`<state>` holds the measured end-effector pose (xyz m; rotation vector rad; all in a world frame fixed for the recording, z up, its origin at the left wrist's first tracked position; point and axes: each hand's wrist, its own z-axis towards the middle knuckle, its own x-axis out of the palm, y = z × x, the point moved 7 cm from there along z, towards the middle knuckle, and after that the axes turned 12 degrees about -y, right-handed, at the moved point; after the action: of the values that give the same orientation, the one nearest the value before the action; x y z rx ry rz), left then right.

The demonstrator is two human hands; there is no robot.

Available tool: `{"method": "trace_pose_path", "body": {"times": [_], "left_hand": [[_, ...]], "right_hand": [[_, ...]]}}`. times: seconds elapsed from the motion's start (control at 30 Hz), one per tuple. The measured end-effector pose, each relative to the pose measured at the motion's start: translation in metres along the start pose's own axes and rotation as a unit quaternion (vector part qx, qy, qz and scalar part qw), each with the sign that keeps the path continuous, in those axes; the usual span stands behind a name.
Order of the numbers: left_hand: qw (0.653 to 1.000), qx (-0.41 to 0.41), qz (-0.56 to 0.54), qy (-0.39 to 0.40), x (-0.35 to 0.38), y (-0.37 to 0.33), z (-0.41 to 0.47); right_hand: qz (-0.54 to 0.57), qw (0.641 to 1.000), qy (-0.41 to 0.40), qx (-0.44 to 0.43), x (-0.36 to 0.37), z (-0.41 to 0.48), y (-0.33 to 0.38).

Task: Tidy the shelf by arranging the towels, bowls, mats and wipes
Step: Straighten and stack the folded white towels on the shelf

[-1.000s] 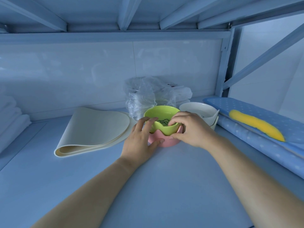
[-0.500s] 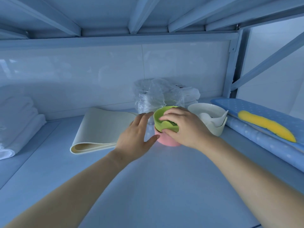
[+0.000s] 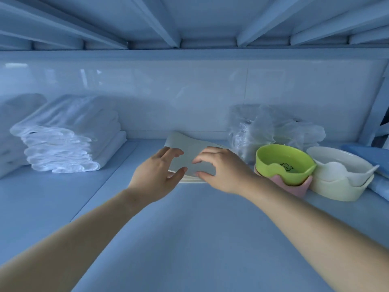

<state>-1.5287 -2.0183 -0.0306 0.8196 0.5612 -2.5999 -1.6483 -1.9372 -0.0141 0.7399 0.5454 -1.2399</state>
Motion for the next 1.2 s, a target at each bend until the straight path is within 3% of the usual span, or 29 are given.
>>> {"method": "trace_pose_path", "body": {"times": [0.5, 1.2], "left_hand": [[0.992, -0.103, 0.051, -0.047, -0.120, 0.147, -0.041], [0.969, -0.154, 0.189, -0.030, -0.352, 0.446, -0.117]], "right_hand": [[0.074, 0.992, 0.044, -0.092, 0.108, 0.084, 0.139], [0.175, 0.975, 0.063, -0.121, 0.328, 0.221, 0.434]]}}
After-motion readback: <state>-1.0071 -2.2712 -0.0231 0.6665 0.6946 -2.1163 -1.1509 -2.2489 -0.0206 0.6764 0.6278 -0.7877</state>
